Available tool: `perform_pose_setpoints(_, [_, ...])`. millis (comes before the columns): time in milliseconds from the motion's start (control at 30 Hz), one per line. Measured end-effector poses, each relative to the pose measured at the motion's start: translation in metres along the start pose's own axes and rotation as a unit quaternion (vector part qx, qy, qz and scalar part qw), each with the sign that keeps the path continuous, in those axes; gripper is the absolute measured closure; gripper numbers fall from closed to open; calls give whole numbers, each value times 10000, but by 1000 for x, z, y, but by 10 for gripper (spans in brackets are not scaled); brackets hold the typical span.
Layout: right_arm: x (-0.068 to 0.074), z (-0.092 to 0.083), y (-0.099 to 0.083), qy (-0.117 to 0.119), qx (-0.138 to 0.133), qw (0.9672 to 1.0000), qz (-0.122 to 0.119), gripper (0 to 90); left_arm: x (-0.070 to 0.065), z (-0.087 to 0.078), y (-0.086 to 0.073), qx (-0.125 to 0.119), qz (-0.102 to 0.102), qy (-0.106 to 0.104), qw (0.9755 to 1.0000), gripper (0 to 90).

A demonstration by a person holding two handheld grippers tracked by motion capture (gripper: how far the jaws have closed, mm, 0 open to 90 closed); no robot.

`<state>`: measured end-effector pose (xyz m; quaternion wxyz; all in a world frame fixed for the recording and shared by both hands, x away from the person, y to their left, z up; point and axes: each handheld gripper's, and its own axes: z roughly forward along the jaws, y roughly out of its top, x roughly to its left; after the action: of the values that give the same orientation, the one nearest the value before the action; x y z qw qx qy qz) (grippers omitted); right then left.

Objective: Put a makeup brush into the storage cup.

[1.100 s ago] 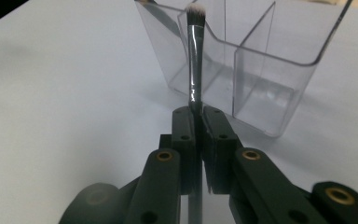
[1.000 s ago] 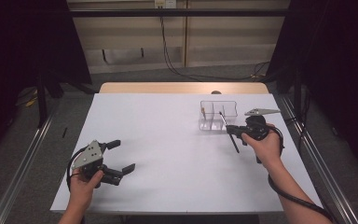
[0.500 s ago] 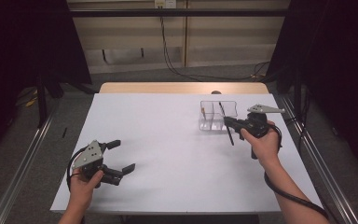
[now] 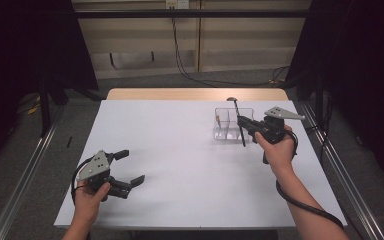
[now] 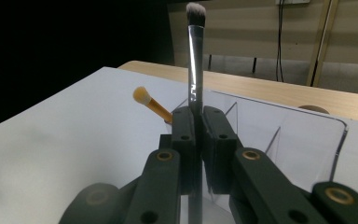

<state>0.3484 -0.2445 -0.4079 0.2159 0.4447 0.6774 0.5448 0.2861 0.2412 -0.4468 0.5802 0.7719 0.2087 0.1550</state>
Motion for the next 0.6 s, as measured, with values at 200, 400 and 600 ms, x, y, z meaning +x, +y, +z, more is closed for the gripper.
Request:
perform_pose_setpoints(200, [3,2,4,-46,-188,9998,-42,845,0,0,0,-35,-16,-10,10000,0])
perform_pose_setpoints(400, [5,6,7,-19,-254,9997,-21,845,0,0,0,-42,-30,-12,10000,0])
perform_pose_setpoints(600, [5,10,8,-53,-394,9992,-20,845,0,0,0,-43,-35,-17,10000,0])
